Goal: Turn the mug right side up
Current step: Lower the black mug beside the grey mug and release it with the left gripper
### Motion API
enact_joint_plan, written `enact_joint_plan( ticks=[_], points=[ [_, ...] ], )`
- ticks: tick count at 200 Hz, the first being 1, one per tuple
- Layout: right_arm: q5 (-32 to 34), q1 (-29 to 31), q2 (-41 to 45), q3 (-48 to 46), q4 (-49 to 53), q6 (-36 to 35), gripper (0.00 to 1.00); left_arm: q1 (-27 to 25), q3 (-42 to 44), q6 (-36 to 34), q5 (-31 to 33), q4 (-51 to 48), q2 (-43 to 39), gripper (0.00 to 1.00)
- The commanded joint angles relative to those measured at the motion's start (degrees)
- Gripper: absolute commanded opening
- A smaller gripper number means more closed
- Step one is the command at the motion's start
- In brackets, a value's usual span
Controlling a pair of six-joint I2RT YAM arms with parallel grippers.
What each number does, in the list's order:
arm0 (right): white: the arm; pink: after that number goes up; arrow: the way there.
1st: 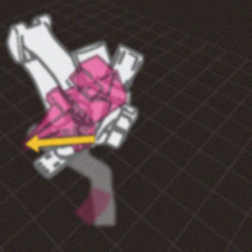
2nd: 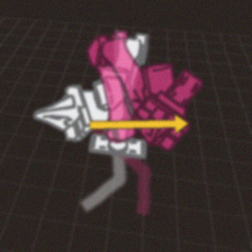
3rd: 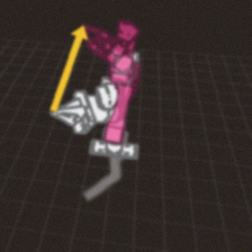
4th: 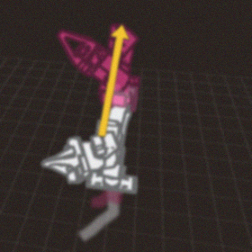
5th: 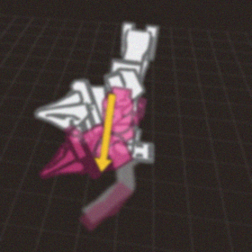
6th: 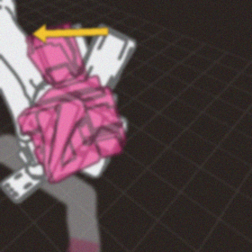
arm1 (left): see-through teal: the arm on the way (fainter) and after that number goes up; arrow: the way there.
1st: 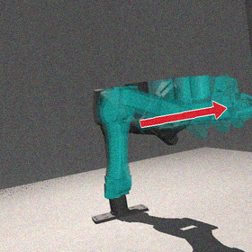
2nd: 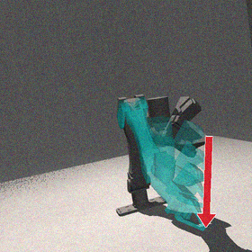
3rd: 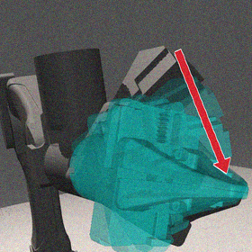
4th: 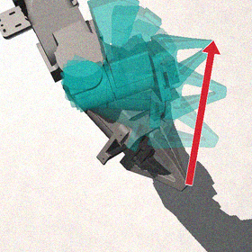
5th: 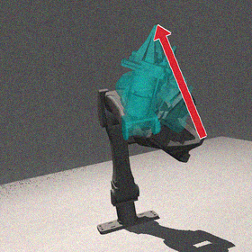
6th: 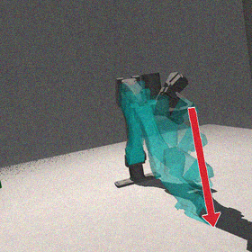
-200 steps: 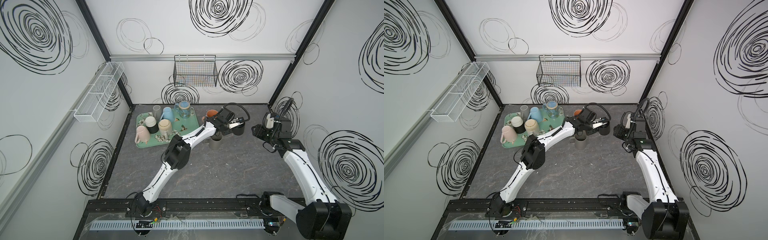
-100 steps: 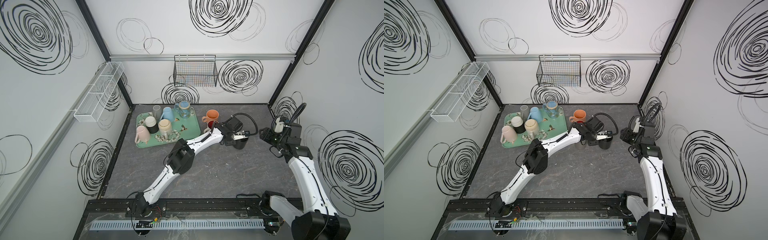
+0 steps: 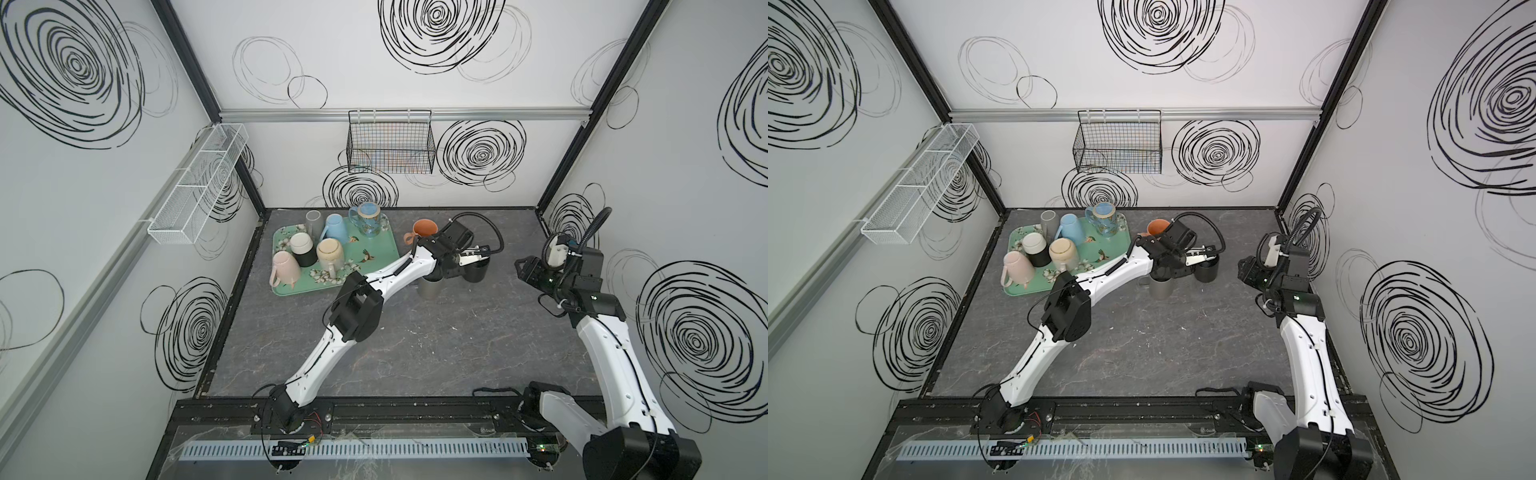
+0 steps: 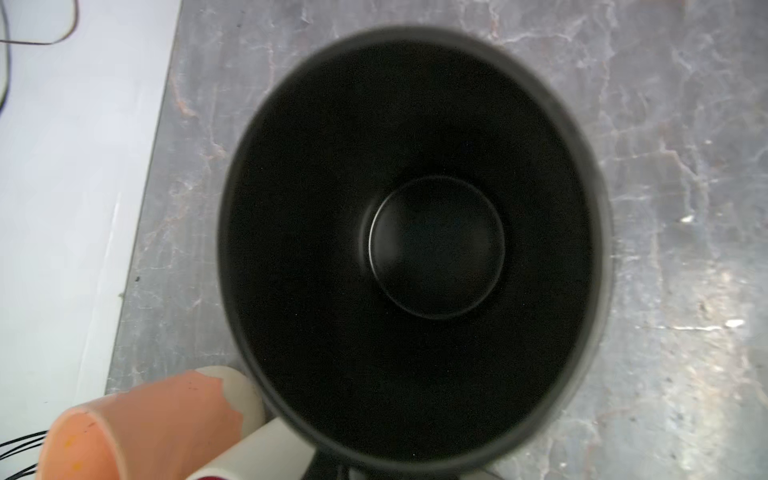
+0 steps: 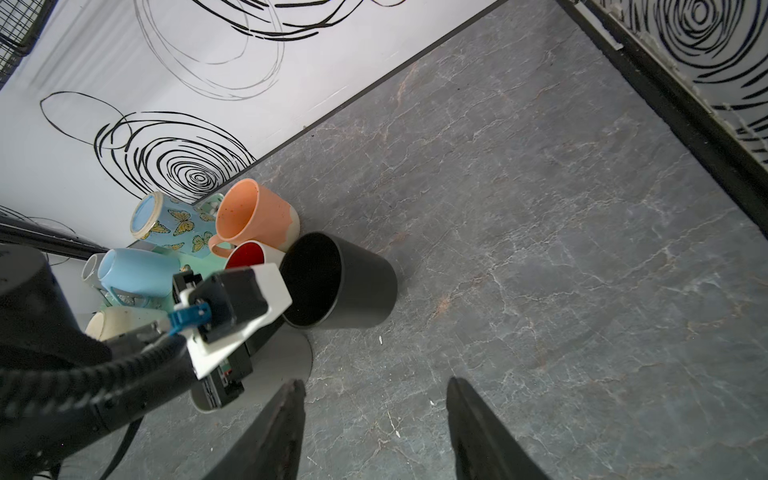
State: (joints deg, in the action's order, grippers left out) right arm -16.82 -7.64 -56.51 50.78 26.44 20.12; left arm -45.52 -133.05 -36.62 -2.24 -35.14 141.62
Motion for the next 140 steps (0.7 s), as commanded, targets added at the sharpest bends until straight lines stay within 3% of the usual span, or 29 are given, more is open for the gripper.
enact_joint_plan(
  ticks=[1, 54, 140],
  points=[
    [-0.98, -0.19, 0.59, 0.03, 0.36, 0.80, 0.59, 2.07, -7.40, -1.83, -1.81, 8.73, 0.81, 0.00],
    [-1.63, -0.18, -0.92, -1.49, -2.20, 2.37, 0.59, 3.68, -6.40, -2.75, -1.38, 13.72, 3.49, 0.00],
    [-4.11, -0.18, -4.54, -2.45, -5.98, 2.92, 0.59, 5.11, -6.36, -3.71, -2.43, 13.93, 6.30, 0.00]
  ],
)
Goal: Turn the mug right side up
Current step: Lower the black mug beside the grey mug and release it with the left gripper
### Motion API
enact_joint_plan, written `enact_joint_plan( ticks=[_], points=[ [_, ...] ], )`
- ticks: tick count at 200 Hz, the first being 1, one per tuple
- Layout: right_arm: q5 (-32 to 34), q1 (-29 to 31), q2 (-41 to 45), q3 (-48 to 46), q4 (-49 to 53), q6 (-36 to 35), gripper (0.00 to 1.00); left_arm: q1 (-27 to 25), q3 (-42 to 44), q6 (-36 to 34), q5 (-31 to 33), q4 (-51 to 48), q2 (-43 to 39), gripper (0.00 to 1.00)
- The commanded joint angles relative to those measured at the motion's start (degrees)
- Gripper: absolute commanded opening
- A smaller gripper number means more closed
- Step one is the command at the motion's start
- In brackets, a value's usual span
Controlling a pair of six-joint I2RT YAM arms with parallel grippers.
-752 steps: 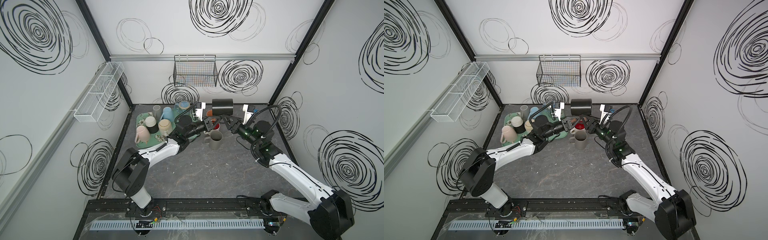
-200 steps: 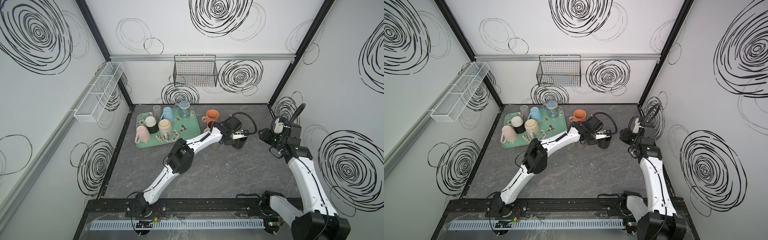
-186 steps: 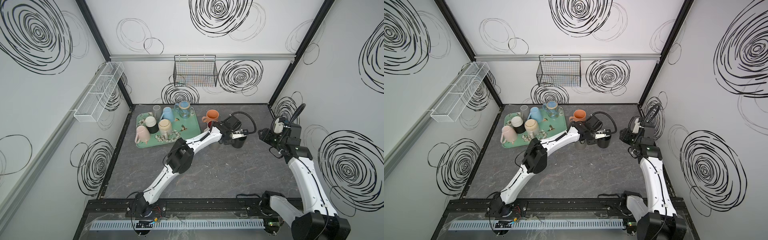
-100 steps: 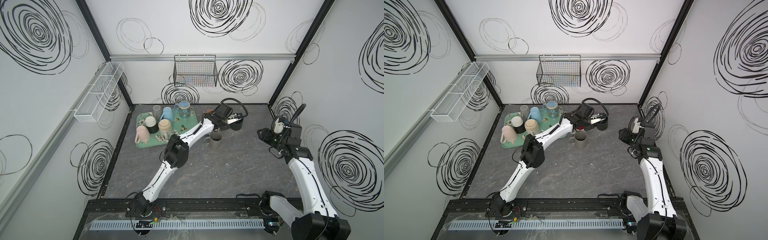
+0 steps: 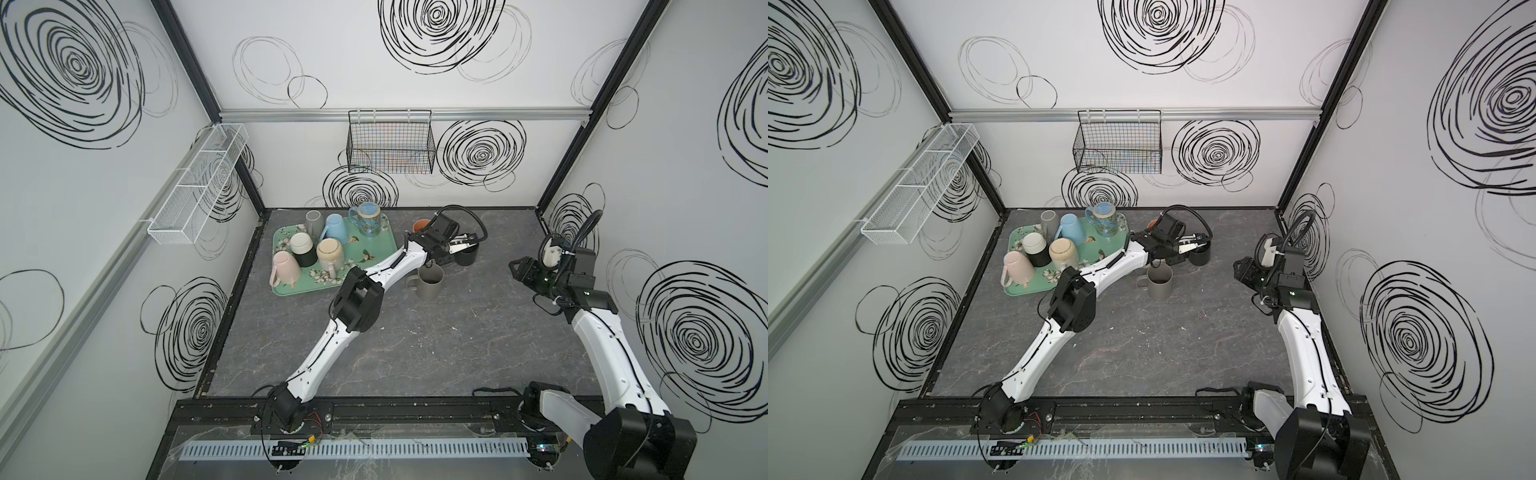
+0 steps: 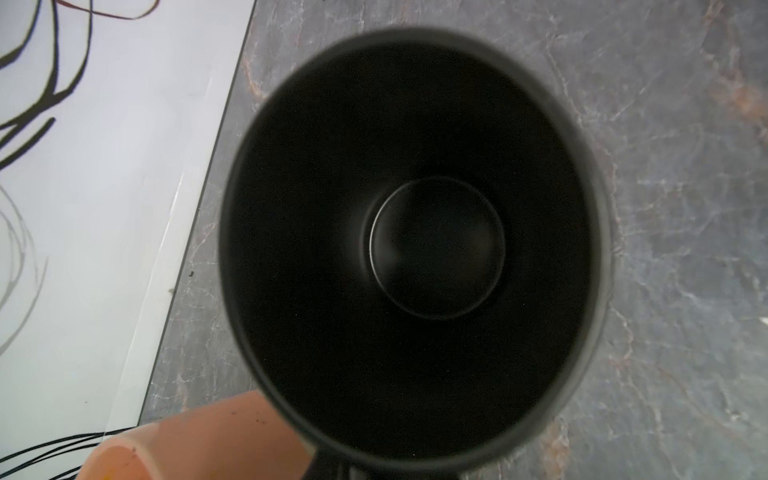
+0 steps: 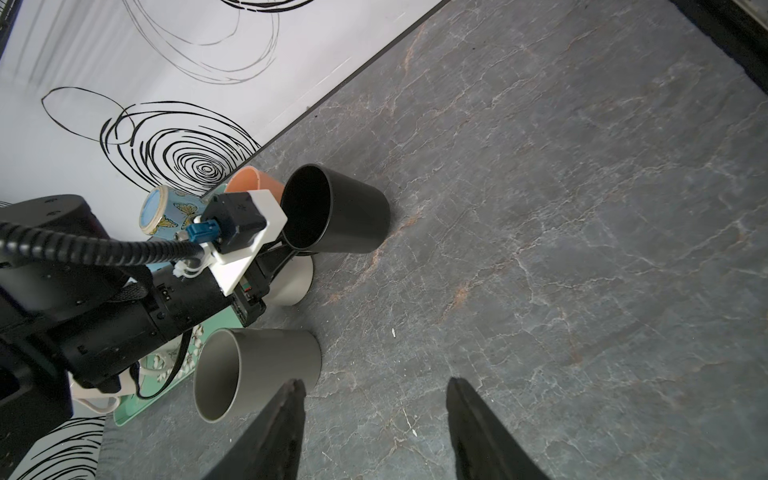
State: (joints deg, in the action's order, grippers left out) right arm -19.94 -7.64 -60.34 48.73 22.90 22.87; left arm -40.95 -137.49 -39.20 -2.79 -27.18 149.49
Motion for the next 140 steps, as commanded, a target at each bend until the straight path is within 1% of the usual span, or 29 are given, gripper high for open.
enact_joint_plan(
  ticks=[1, 9, 15, 26, 32, 45, 82, 140],
  points=[
    [-0.98, -0.18, -0.73, -0.39, -2.47, 0.16, 0.59, 0.58, -1.96, -1.18, -1.83, 5.99, -1.57, 0.00],
    [-1.07, -0.17, -1.00, -0.37, -2.67, 0.16, 0.59, 0.55, -1.93, -1.23, -1.71, 6.16, -1.48, 0.00],
    [-1.15, -0.14, -1.17, -0.33, -2.79, 0.17, 0.59, 0.64, -1.97, -1.26, -1.75, 6.26, -1.40, 0.07],
    [-1.07, -0.17, -1.49, -0.32, -2.85, 0.13, 0.59, 0.61, -1.91, -1.37, -1.84, 6.51, -1.18, 0.14],
    [-0.98, -0.18, -1.59, -0.36, -2.91, 0.01, 0.59, 0.61, -1.89, -1.52, -1.84, 6.61, -1.06, 0.16],
    [-0.90, -0.18, -1.89, -0.38, -2.94, -0.15, 0.59, 0.69, -1.90, -1.57, -1.78, 6.72, -0.64, 0.18],
    [-0.92, -0.23, -2.83, -0.38, -3.43, -0.38, 0.59, 0.96, -1.12, -1.66, -1.87, 6.61, -0.09, 0.19],
    [-1.94, -0.27, -4.78, 0.25, -4.55, -0.23, 0.59, 1.05, -0.39, -1.76, -1.56, 6.78, 0.19, 0.30]
  ],
)
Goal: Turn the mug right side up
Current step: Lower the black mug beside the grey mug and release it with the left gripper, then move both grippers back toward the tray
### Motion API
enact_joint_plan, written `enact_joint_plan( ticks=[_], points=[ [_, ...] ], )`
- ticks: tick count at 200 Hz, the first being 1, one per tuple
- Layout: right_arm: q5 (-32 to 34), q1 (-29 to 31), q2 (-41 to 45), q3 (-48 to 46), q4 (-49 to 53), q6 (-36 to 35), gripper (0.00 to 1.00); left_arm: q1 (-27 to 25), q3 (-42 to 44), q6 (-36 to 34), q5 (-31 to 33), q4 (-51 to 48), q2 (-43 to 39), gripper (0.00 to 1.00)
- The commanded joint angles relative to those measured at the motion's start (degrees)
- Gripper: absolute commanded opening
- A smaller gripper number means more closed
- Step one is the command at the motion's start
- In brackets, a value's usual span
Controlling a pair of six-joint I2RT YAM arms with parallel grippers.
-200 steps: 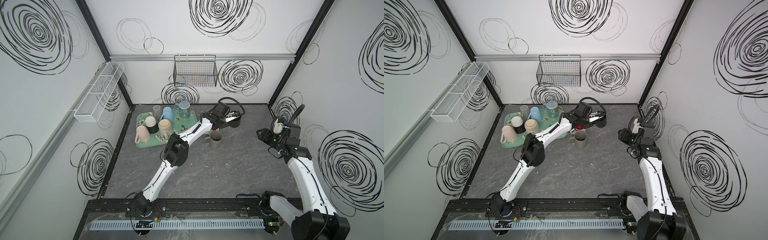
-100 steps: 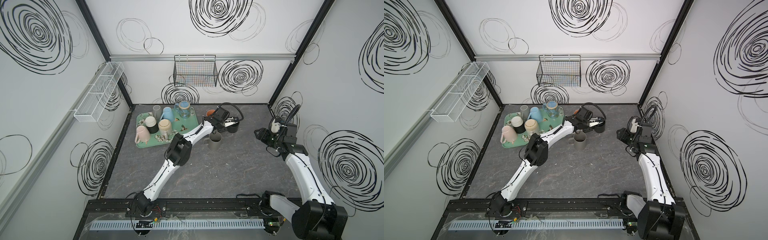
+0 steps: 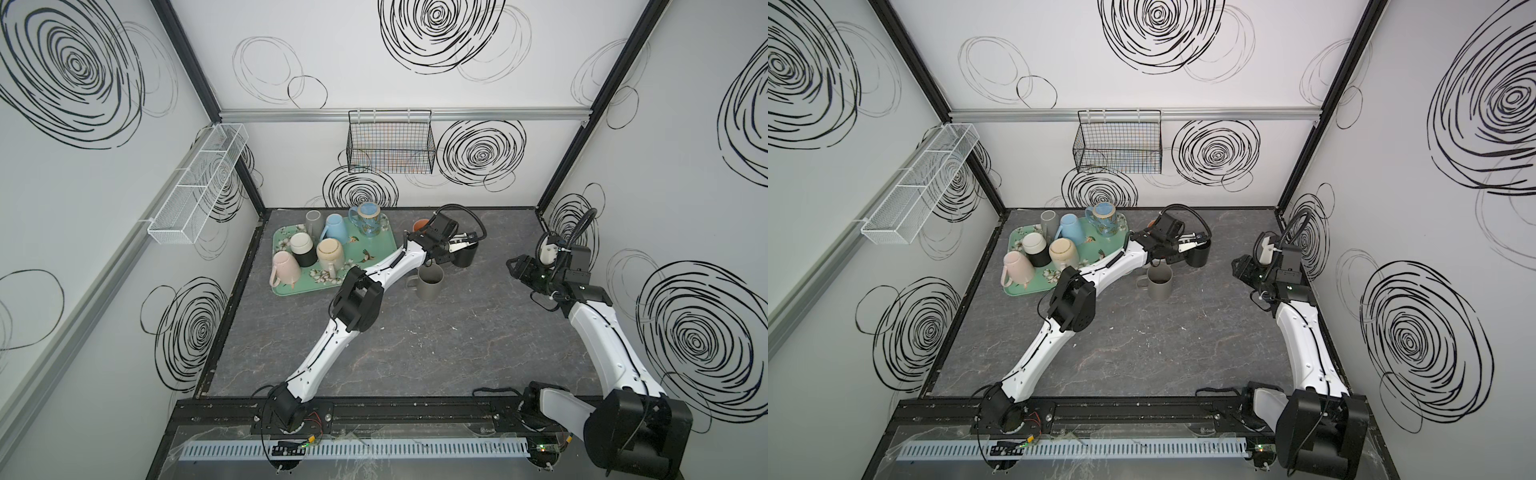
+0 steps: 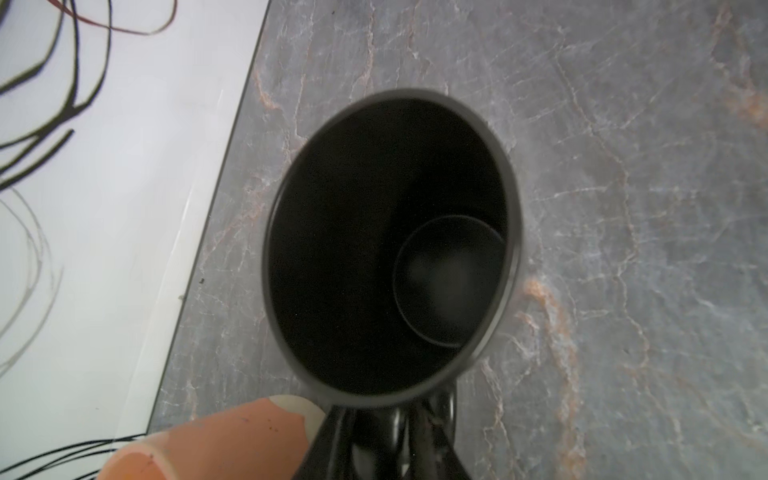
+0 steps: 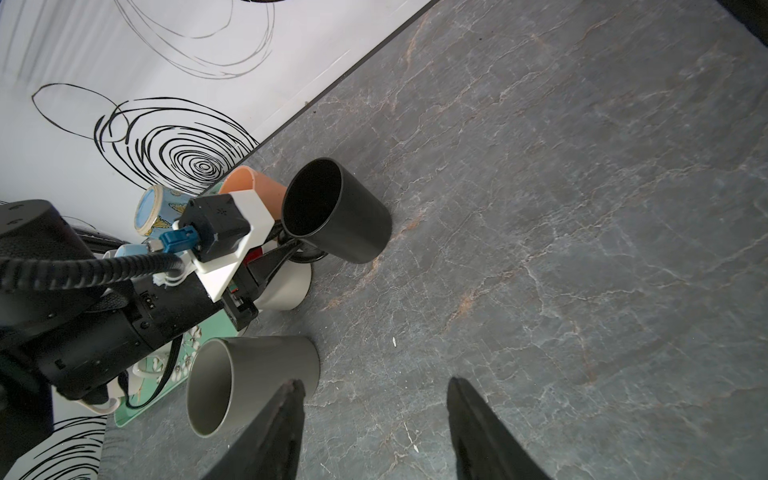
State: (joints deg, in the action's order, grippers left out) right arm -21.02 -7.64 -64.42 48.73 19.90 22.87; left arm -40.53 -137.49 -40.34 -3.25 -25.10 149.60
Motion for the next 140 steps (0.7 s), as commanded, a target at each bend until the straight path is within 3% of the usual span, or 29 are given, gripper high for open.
enact_joint_plan(
  ticks=[1, 81, 140],
  points=[
    [-0.87, -0.27, -0.70, 0.28, -1.59, -0.26, 0.59, 0.63, -0.35, -0.66, -1.08, 4.71, 0.08, 0.30],
    [-1.40, -0.19, -0.84, 1.85, -0.96, -0.76, 0.59, 0.36, 1.35, -0.52, -0.83, 4.59, -4.87, 0.49],
    [2.37, 4.13, 0.36, 4.05, 0.41, -1.67, 0.59, 0.38, 15.12, 4.94, -3.02, 14.38, -19.93, 0.60]
  ],
)
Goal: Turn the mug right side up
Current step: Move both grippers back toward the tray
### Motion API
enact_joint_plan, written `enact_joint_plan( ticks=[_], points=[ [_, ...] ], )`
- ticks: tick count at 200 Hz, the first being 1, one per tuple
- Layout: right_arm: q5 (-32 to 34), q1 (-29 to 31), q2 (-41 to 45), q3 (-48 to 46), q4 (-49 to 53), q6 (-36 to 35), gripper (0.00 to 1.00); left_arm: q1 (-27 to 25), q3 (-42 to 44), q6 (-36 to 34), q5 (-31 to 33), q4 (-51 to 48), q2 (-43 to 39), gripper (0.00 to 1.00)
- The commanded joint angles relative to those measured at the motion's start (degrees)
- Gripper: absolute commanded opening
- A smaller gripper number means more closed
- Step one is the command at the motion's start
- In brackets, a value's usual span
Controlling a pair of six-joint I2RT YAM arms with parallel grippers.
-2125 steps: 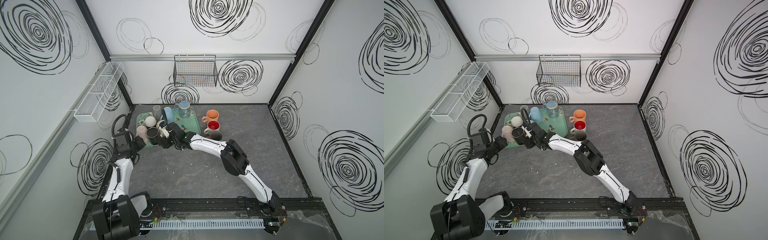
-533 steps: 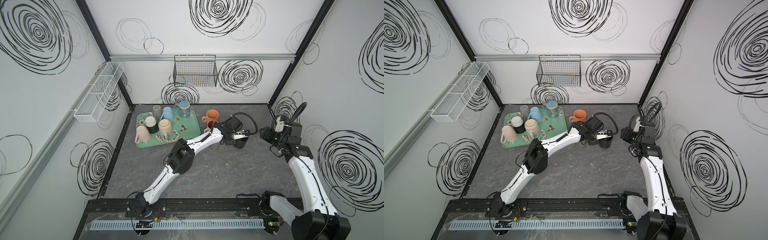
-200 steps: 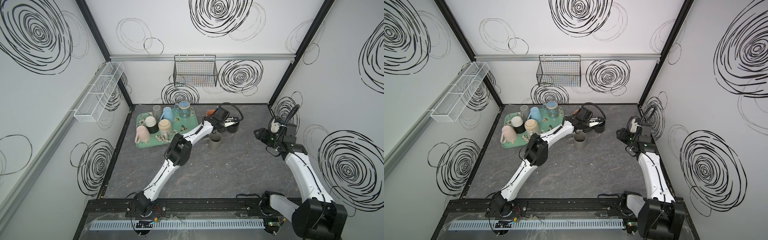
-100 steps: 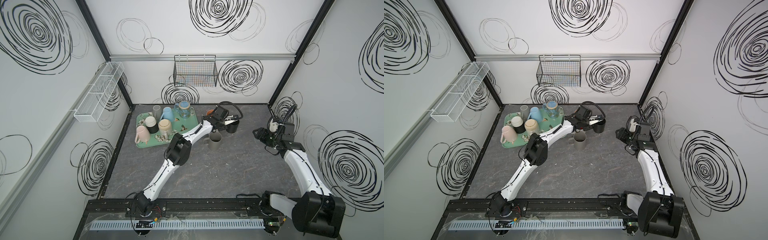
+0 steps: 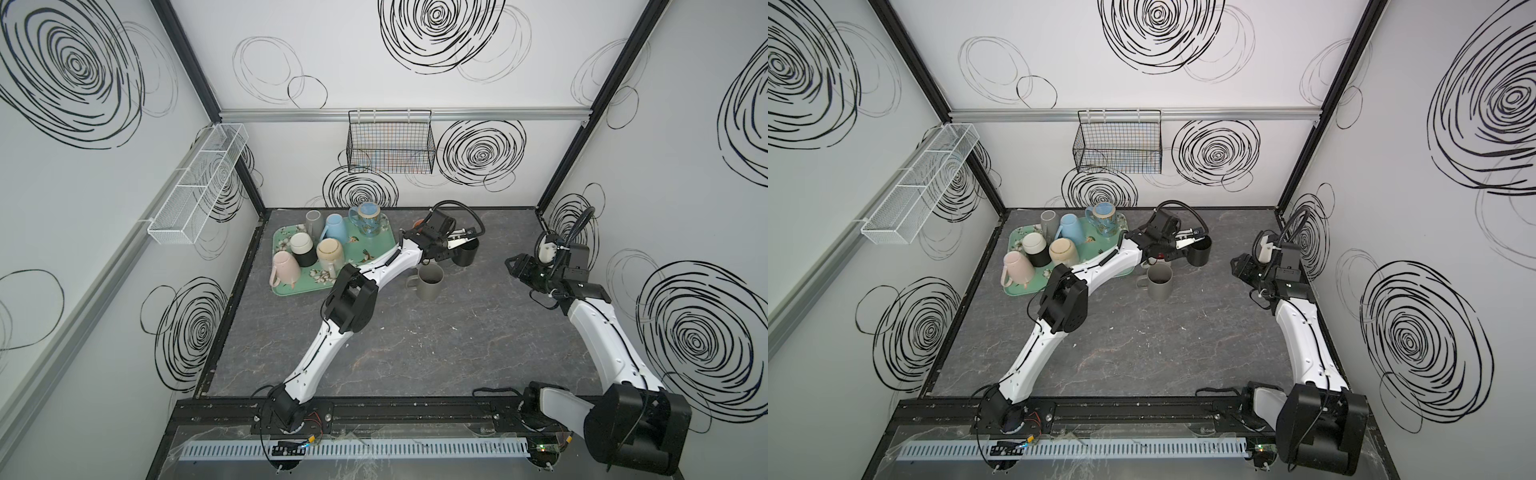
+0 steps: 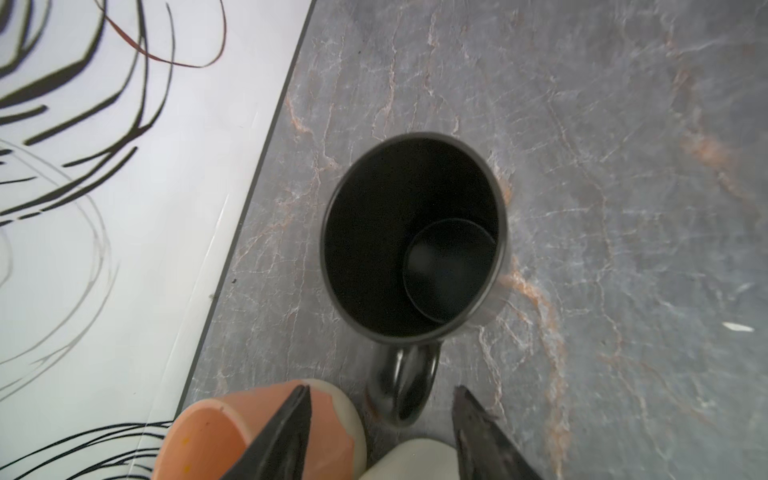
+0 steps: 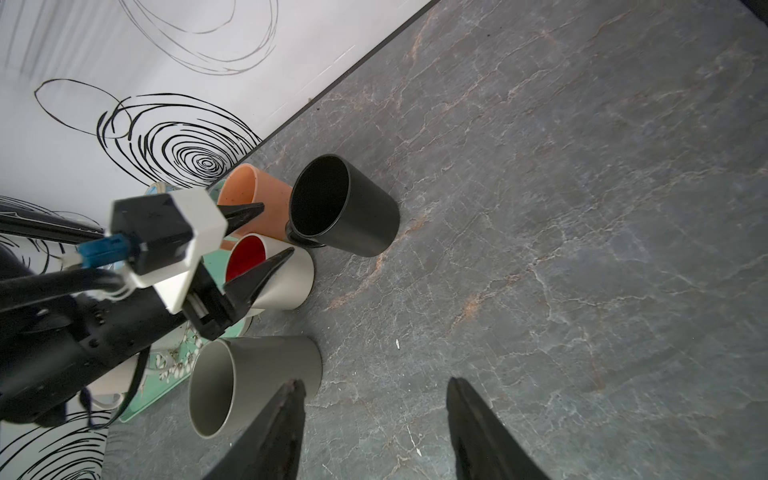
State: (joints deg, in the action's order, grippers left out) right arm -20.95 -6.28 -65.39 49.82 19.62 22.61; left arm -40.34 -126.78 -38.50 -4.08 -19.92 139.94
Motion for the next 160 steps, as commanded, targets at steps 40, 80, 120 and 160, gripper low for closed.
enact_joint_plan(
  ticks=[40, 80, 120, 160],
  points=[
    [7.57, 11.58, -0.43, 7.09, 1.54, -2.11, 0.59, 0.82, 15.85, 7.71, -0.31, 14.16, -22.23, 0.65],
    [11.46, 21.25, -4.07, 9.24, -1.76, -1.08, 0.59, 4.79, 33.22, 17.05, 4.92, 21.13, -36.74, 0.65],
    [16.13, 32.47, -10.86, 13.41, -5.24, -0.72, 0.59, 15.56, 48.50, 34.44, 9.62, 24.41, -48.97, 0.65],
    [18.56, 41.10, -21.54, 20.90, -7.81, -1.68, 0.59, 30.61, 53.81, 49.87, 3.94, 18.01, -51.26, 0.65]
  ],
)
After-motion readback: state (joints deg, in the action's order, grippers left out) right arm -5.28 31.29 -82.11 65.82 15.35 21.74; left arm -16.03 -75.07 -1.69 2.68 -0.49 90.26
